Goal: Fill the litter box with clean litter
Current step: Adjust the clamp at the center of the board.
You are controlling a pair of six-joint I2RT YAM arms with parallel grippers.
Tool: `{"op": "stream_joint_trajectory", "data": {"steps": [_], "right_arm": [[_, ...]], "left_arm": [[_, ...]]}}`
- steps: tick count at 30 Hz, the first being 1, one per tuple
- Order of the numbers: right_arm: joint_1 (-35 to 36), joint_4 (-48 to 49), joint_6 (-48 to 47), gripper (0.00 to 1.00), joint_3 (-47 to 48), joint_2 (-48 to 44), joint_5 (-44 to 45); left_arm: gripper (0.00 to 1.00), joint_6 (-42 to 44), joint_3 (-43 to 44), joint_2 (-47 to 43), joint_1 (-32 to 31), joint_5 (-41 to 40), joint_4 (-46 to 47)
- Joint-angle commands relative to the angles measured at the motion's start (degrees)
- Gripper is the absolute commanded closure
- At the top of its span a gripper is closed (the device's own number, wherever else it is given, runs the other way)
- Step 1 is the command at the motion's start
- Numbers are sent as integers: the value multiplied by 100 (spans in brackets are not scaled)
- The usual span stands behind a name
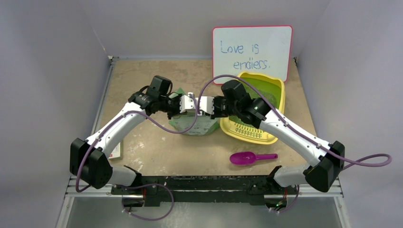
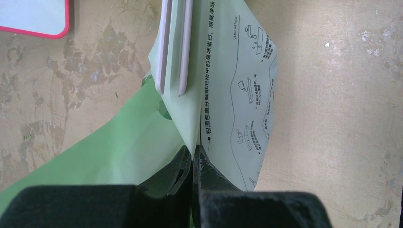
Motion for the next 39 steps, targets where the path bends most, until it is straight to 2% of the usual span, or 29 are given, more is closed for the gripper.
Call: {"op": "stream_joint_trajectory", "data": {"steps": [1, 6, 8, 11, 17, 28, 35, 39], "right_arm": [[69, 193, 146, 100, -53, -1, -5], [69, 302, 171, 100, -204, -65, -126], [66, 280, 190, 96, -211, -29, -188], [66, 271, 253, 100, -211, -27, -60], [69, 575, 344, 100, -265, -387, -199], [66, 399, 662, 100, -417, -539, -531], [69, 621, 1393, 100, -1220, -1544, -1345], [160, 781, 1923, 100, -1844, -1759, -1672]], "left_arm": [[100, -9, 161, -180, 88, 329, 369], [100, -11, 157, -188, 105, 359, 376], [100, -13, 166, -197, 114, 380, 380], [100, -19, 155, -203, 122, 358, 389], [100, -44, 143, -205, 123, 332, 407], [100, -77, 130, -208, 132, 346, 448], [100, -162, 97, -208, 166, 316, 557], [100, -223, 86, -204, 192, 300, 626]]}}
